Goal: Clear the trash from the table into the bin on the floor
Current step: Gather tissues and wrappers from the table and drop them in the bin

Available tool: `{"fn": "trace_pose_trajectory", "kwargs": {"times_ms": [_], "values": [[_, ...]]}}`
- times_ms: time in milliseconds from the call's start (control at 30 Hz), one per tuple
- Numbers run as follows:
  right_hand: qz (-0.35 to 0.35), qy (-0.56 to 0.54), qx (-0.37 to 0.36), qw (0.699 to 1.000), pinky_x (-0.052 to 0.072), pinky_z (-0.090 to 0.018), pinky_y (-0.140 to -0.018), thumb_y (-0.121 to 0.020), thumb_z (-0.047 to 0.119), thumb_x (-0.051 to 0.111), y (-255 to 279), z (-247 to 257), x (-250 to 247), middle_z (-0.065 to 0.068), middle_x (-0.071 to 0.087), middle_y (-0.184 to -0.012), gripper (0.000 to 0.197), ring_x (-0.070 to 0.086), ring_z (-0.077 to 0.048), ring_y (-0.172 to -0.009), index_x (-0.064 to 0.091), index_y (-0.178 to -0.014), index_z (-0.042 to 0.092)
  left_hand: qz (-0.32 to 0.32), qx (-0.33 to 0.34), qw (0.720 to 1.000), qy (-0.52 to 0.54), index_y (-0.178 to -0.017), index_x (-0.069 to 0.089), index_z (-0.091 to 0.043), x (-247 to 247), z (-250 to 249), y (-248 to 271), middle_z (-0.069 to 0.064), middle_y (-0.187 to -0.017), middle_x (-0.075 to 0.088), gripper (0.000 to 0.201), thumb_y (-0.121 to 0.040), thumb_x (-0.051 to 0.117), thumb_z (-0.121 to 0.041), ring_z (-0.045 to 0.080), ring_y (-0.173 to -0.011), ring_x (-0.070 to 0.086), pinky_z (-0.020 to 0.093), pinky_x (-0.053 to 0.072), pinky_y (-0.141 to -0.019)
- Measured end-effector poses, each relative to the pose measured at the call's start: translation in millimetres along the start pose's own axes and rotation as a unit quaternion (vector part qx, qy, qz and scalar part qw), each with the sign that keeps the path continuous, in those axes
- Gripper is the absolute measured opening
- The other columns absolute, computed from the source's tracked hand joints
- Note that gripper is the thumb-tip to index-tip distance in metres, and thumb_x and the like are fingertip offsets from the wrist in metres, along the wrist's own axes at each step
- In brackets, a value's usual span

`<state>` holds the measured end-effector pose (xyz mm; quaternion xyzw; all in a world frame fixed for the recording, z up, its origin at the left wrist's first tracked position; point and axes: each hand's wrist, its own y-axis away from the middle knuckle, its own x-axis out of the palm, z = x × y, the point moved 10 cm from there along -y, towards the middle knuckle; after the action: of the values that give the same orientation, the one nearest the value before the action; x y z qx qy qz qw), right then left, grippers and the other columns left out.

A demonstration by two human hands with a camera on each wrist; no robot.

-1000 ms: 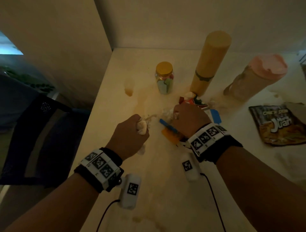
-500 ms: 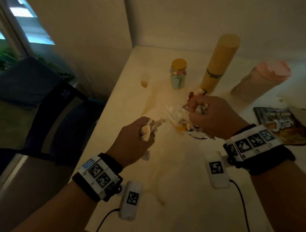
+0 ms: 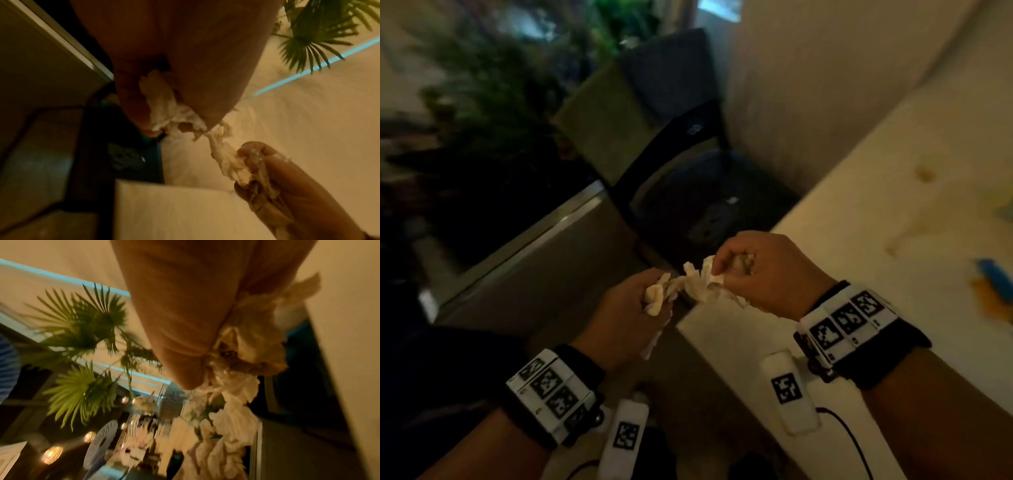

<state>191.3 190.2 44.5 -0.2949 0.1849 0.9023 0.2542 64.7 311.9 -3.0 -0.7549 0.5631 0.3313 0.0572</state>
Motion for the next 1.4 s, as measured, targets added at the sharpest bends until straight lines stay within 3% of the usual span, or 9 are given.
{"fn": "trace_pose_trajectory", "kwargs": {"times_ms": [233, 333, 500, 633, 833, 1000, 1167, 1300, 1400], "values": [[0.190, 0.101, -0.002, 0.977, 0.050, -0.029, -0.069, -0.089, 0.026, 0.055, -123, 78, 260, -0.006, 0.065, -0.086, 0.021, 0.063, -0.021, -0.080, 0.068, -0.082, 0.010, -0.063, -0.195, 0.976, -0.071, -0.104, 0.063, -0.019, -101, 268, 49, 0.007, -0.106, 0.065, 0.024, -0.087, 0.056, -0.035, 0.026, -0.099, 0.062, 0.034, 0.049, -0.085], [0.247, 0.093, 0.047, 0.963, 0.041, -0.022, -0.063, -0.087, 0.026, 0.058, -136, 52, 370, -0.003, 0.063, -0.079, 0.021, 0.061, -0.020, -0.076, 0.060, -0.068, 0.017, -0.089, -0.309, 0.947, -0.014, -0.110, 0.062, -0.015, -96, 388, 75, 0.014, -0.115, 0.063, 0.040, -0.087, 0.047, -0.045, 0.029, -0.100, 0.060, 0.031, 0.046, -0.084], [0.253, 0.082, 0.156, 0.951, 0.049, -0.029, -0.077, -0.084, 0.021, 0.059, -139, -35, 477, -0.012, 0.069, -0.099, 0.020, 0.064, -0.027, -0.094, 0.071, -0.092, 0.007, -0.029, -0.390, 0.920, 0.010, -0.109, 0.061, -0.020, -39, 522, 86, 0.007, -0.118, 0.062, 0.030, -0.099, 0.039, -0.036, 0.024, -0.098, 0.058, 0.028, 0.046, -0.084], [0.253, 0.127, 0.171, 0.944, 0.043, -0.024, -0.076, -0.083, 0.020, 0.067, -159, -87, 513, -0.010, 0.066, -0.100, 0.014, 0.063, -0.026, -0.095, 0.069, -0.091, 0.009, 0.019, -0.367, 0.930, 0.002, -0.140, 0.044, -0.024, -8, 562, 57, 0.008, -0.139, 0.046, 0.047, -0.097, 0.035, -0.042, 0.027, -0.123, 0.048, 0.029, 0.038, -0.100], [0.297, 0.168, 0.097, 0.935, 0.036, -0.021, -0.074, -0.084, 0.034, 0.069, -212, -120, 584, -0.003, 0.057, -0.100, 0.024, 0.056, -0.019, -0.094, 0.068, -0.089, 0.011, 0.103, -0.270, 0.949, -0.125, -0.149, 0.027, -0.030, 36, 616, 0, 0.002, -0.148, 0.031, 0.063, -0.092, 0.054, -0.029, 0.030, -0.139, 0.028, 0.039, 0.038, -0.105], [0.333, 0.151, 0.086, 0.927, 0.042, -0.024, -0.080, -0.084, 0.036, 0.067, -232, -156, 638, 0.003, 0.050, -0.119, 0.029, 0.055, -0.018, -0.108, 0.066, -0.108, 0.020, 0.102, -0.261, 0.952, -0.120, -0.148, 0.020, -0.041, 65, 650, -24, 0.002, -0.148, 0.035, 0.075, -0.082, 0.053, -0.050, 0.034, -0.140, 0.025, 0.049, 0.032, -0.110], [0.379, 0.169, 0.091, 0.905, 0.045, -0.038, -0.099, -0.084, 0.045, 0.062, -223, -209, 686, 0.003, 0.041, -0.137, 0.050, 0.047, -0.021, -0.123, 0.051, -0.131, 0.029, 0.099, -0.210, 0.961, -0.152, -0.142, 0.038, -0.028, 83, 663, -28, 0.004, -0.133, 0.051, 0.060, -0.085, 0.059, -0.032, 0.034, -0.129, 0.042, 0.049, 0.044, -0.097], [0.362, 0.320, -0.047, 0.874, 0.029, -0.051, -0.109, -0.086, 0.054, 0.040, -226, -216, 706, 0.002, 0.052, -0.130, 0.054, 0.046, -0.028, -0.121, 0.041, -0.136, 0.034, 0.123, -0.181, 0.953, -0.208, -0.143, 0.036, -0.025, 92, 669, -34, 0.007, -0.133, 0.048, 0.068, -0.082, 0.068, -0.024, 0.033, -0.126, 0.042, 0.047, 0.046, -0.096], [0.363, 0.370, -0.031, 0.855, 0.021, -0.049, -0.112, -0.084, 0.070, 0.024, -222, -226, 706, 0.000, 0.033, -0.149, 0.066, 0.027, -0.032, -0.138, 0.025, -0.143, 0.039, 0.104, -0.175, 0.952, -0.228, -0.136, 0.044, -0.023, 98, 670, -34, 0.006, -0.119, 0.056, 0.076, -0.070, 0.081, -0.031, 0.031, -0.113, 0.052, 0.044, 0.053, -0.086]]}}
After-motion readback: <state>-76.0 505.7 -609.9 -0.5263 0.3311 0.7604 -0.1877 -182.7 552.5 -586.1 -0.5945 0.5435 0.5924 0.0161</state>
